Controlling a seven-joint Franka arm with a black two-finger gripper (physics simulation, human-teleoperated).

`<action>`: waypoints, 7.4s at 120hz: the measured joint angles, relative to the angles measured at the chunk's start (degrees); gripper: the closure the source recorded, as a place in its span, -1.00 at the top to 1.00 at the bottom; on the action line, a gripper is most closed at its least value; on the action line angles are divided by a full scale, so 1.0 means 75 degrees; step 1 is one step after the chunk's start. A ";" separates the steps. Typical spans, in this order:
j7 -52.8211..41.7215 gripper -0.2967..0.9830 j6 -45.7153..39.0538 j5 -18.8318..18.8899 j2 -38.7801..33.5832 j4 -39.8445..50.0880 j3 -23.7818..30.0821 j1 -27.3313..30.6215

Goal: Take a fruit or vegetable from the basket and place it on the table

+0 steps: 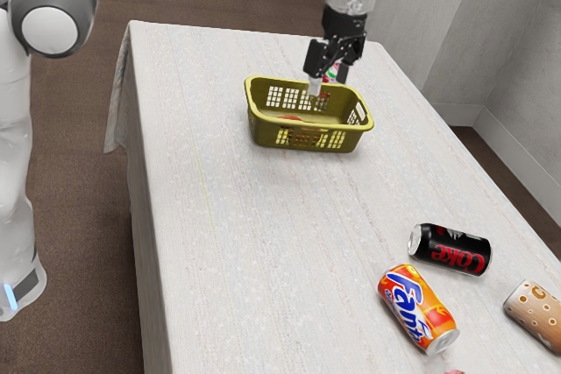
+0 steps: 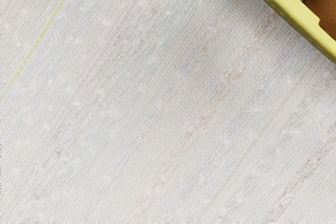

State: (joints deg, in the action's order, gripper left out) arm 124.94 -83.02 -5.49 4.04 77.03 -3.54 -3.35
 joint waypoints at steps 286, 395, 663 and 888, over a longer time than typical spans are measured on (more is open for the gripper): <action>-0.9944 0.54 0.0471 -0.0917 -0.0467 0.0023 -0.0903 -0.0383; -1.6127 0.54 0.0574 -0.0972 0.0351 0.0127 -0.1463 0.1532; -0.4191 0.53 -0.3413 -0.1034 -0.1755 0.3758 -0.4470 -0.0720; -1.0275 0.54 -0.4665 -0.1855 0.1101 0.2678 -0.3081 -0.0313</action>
State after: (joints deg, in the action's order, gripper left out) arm 47.87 -118.01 -19.40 12.30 97.12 -26.65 -5.69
